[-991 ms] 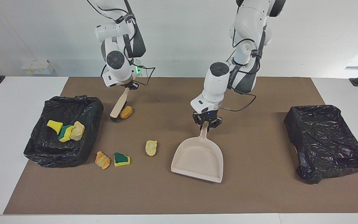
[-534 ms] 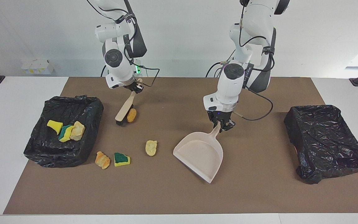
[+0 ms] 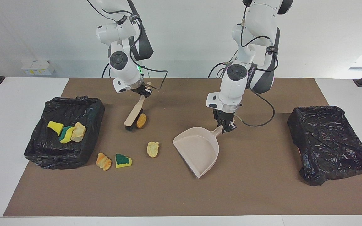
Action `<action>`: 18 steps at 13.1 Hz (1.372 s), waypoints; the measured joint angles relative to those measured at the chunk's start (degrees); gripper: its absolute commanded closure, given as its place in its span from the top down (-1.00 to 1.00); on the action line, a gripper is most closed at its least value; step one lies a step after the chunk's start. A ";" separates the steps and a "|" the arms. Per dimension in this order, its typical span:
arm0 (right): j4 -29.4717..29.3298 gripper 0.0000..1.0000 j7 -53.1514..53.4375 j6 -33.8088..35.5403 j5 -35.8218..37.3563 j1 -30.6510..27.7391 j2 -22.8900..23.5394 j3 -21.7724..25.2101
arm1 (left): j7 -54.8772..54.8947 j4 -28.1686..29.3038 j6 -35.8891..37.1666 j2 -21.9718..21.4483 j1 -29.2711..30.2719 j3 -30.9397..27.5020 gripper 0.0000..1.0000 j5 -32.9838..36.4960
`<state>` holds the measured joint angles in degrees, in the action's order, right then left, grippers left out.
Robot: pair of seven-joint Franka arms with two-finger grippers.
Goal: Sweep and dump trash in bin
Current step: 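Lift the brush with the right gripper while the left gripper tilts the dustpan, then sweep the nearby sponge pieces toward the dustpan with the right gripper's brush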
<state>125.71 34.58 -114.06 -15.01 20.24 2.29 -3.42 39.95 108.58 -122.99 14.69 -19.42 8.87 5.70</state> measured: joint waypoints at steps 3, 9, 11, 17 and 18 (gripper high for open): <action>-5.07 -1.00 -0.36 0.00 -0.53 1.20 3.24 -0.07 | 0.40 4.17 0.05 -2.44 -0.28 0.31 -1.00 1.62; -7.96 -1.00 -12.24 -3.11 -7.64 3.25 4.68 -0.35 | 0.53 7.78 0.90 -5.17 -0.75 0.70 -1.00 6.34; -8.01 -1.00 -19.72 -3.24 -11.87 4.08 4.69 -0.61 | 0.54 8.07 1.24 -5.57 -1.59 0.83 -1.00 6.41; -12.34 -1.00 -25.36 9.07 -11.84 1.08 4.23 0.73 | 0.54 8.19 2.53 -5.79 -2.10 0.84 -1.00 6.42; -14.13 -1.00 -25.65 12.77 -9.57 -0.62 3.91 0.95 | 0.54 8.31 2.54 -5.80 -2.10 0.84 -1.00 6.42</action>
<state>111.57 8.94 -101.29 -24.58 19.61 6.20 -2.47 40.49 116.89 -120.45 8.88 -21.52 9.71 12.11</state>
